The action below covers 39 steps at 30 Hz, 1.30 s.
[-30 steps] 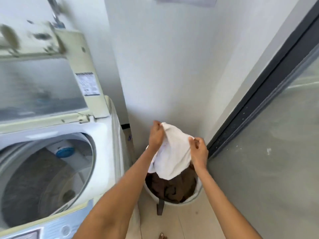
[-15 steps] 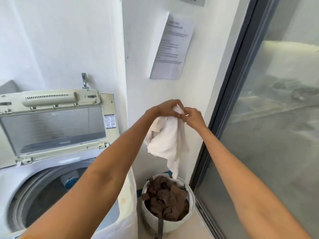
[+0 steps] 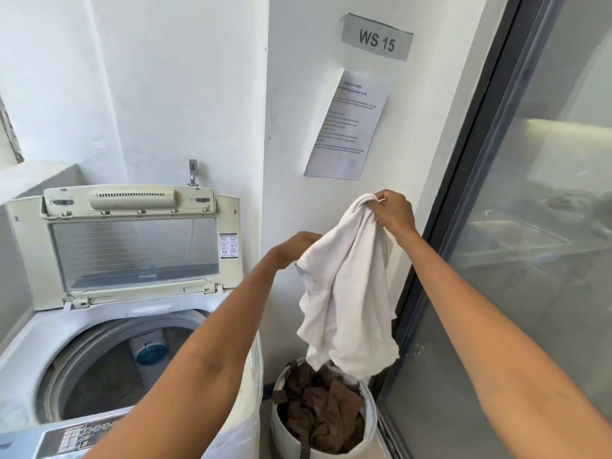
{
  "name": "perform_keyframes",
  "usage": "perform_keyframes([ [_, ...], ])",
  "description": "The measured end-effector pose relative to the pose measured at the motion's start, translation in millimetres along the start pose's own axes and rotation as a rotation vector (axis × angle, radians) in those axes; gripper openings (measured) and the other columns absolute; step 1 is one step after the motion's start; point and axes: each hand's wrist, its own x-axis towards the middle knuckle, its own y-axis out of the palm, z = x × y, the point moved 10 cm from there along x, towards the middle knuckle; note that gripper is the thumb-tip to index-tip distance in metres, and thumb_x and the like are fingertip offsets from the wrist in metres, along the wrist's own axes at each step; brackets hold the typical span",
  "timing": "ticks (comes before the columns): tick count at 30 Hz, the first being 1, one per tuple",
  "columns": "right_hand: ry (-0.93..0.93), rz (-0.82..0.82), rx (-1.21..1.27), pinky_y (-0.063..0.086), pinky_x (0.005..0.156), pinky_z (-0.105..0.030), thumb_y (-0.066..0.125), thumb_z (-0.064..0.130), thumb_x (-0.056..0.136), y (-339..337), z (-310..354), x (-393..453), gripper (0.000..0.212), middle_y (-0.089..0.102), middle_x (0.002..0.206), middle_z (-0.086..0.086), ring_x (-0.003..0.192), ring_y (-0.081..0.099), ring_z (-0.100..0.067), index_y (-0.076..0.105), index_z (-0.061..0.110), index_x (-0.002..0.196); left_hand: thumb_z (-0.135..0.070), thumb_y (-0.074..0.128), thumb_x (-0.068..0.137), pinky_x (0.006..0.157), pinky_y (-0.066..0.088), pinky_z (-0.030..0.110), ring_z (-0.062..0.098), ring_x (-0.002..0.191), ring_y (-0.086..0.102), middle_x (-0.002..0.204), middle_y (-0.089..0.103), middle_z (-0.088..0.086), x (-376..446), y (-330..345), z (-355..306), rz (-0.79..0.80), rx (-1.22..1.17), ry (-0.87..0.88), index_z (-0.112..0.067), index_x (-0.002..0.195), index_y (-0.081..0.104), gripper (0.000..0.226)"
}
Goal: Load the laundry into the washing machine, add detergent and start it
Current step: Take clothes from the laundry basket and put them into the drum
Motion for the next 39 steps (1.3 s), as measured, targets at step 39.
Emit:
perform_keyframes([
  [39, -0.107, 0.693, 0.067, 0.048, 0.066, -0.025, 0.053, -0.005, 0.081, 85.3, 4.1, 13.0, 0.067, 0.052, 0.109, 0.007, 0.080, 0.055, -0.009, 0.037, 0.030, 0.136, -0.015, 0.047, 0.097, 0.050, 0.037, 0.013, 0.006, 0.062, 0.047, 0.072, 0.051, -0.004, 45.2, -43.7, -96.7, -0.191, -0.177, 0.107, -0.022, 0.073, 0.050, 0.025],
])
